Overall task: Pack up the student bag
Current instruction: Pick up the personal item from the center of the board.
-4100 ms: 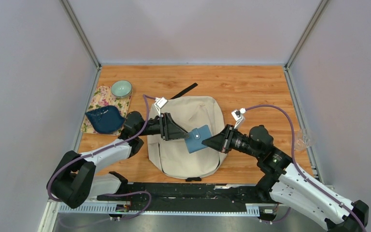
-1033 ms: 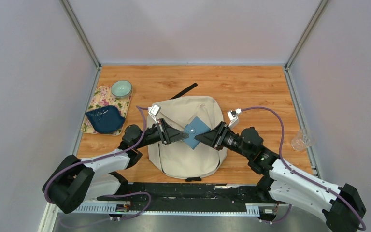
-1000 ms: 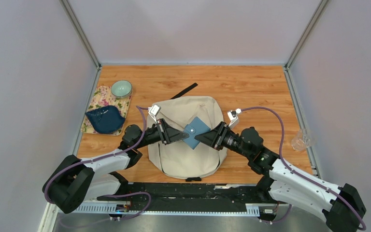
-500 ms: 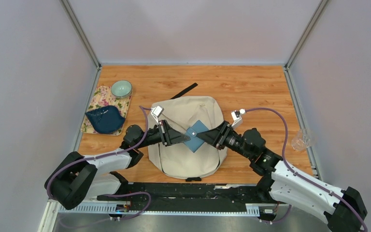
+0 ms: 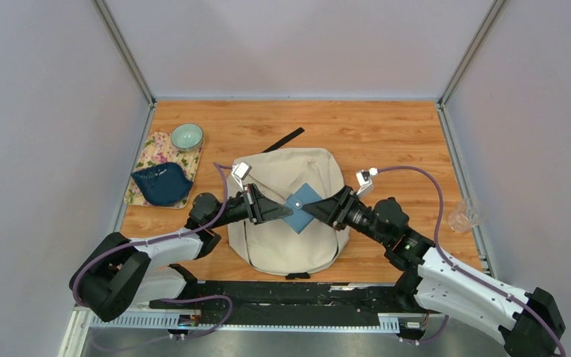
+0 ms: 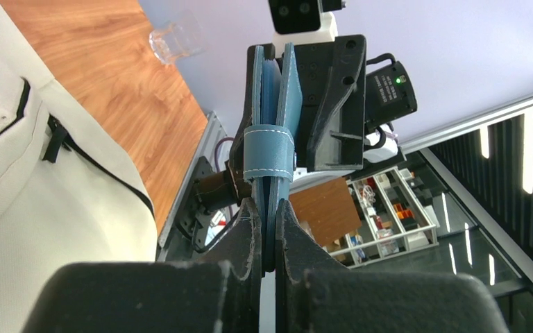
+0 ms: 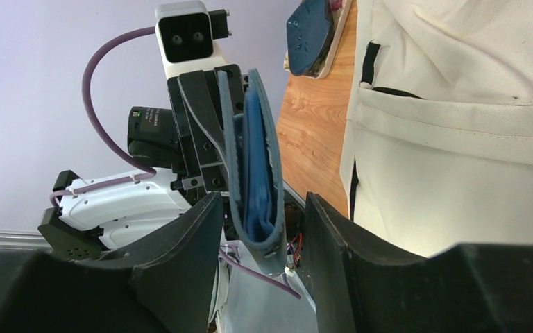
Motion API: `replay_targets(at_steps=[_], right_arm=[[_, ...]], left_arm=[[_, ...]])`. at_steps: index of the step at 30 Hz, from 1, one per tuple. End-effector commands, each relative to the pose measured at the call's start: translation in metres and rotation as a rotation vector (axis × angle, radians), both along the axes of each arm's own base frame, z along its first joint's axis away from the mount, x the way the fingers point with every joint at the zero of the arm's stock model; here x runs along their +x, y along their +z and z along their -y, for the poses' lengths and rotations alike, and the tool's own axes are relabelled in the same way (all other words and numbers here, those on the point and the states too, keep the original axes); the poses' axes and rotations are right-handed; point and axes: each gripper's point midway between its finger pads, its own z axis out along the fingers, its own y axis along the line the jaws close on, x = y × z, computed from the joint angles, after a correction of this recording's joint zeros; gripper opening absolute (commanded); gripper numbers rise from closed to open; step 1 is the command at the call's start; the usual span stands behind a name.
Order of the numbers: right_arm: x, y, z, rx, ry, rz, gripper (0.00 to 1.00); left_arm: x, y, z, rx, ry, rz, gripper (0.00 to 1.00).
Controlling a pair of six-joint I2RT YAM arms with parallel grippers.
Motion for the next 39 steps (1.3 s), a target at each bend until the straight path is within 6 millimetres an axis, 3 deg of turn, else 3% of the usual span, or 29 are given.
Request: replay_targets(at_steps=[1, 6, 12, 14, 17, 19, 22, 23, 25, 26, 27, 29, 32, 34, 36, 37, 39], right_arm=[[-0.005, 0.007, -0.004, 0.024, 0.030, 0.013, 0.51], [-0.005, 0.007, -0.003, 0.034, 0.022, 0.015, 0.42], [-0.003, 0.012, -0.006, 0.044, 0.030, 0.024, 0.42], [-0.003, 0.011, -0.008, 0.043, 0.037, 0.023, 0.35], [-0.003, 0.010, -0.008, 0.044, 0.036, 0.019, 0.08], [-0.002, 0.012, -0.004, 0.043, 0.016, 0.030, 0.01], [0.000, 0.009, 0.006, 0.010, -0.028, 0.030, 0.00], [0.000, 0.003, 0.009, -0.019, -0.038, 0.020, 0.00], [0.000, 0.007, 0.018, -0.021, -0.073, 0.034, 0.00], [0.000, -0.002, 0.022, -0.057, -0.087, 0.015, 0.00], [-0.002, 0.002, 0.029, -0.054, -0.103, 0.022, 0.00], [0.002, -0.011, 0.044, -0.104, -0.175, -0.009, 0.00], [0.001, -0.012, 0.061, -0.108, -0.235, -0.006, 0.00], [0.000, -0.009, 0.068, -0.100, -0.255, 0.007, 0.00], [-0.002, -0.008, 0.071, -0.113, -0.258, 0.005, 0.00], [-0.003, -0.012, 0.073, -0.126, -0.262, -0.003, 0.00], [-0.003, -0.010, 0.075, -0.128, -0.265, 0.001, 0.00]], left_arm=[[0.001, 0.021, -0.003, -0.074, 0.034, 0.077, 0.00], [0.001, 0.022, -0.003, -0.081, 0.027, 0.071, 0.00], [-0.001, 0.018, -0.001, -0.075, 0.008, 0.050, 0.00], [-0.002, 0.017, -0.001, -0.074, 0.005, 0.046, 0.00], [-0.004, 0.016, 0.000, -0.071, -0.008, 0.045, 0.00], [-0.004, 0.015, 0.000, -0.068, -0.010, 0.037, 0.00], [-0.003, 0.006, 0.000, -0.024, -0.007, 0.038, 0.16], [0.002, -0.007, 0.002, 0.034, 0.011, 0.024, 0.31], [0.008, -0.012, 0.001, 0.093, 0.042, 0.043, 0.42], [0.019, -0.027, 0.002, 0.190, 0.081, 0.039, 0.50], [0.025, -0.030, 0.002, 0.244, 0.104, 0.051, 0.53], [0.048, -0.044, -0.007, 0.451, 0.191, 0.071, 0.57], [0.075, -0.047, -0.022, 0.654, 0.301, 0.081, 0.59], [0.085, -0.056, -0.029, 0.748, 0.329, 0.049, 0.69], [0.094, -0.052, -0.032, 0.824, 0.357, 0.032, 0.70], [0.097, -0.061, -0.032, 0.870, 0.353, 0.002, 0.70], [0.099, -0.062, -0.033, 0.955, 0.381, -0.027, 0.70]])
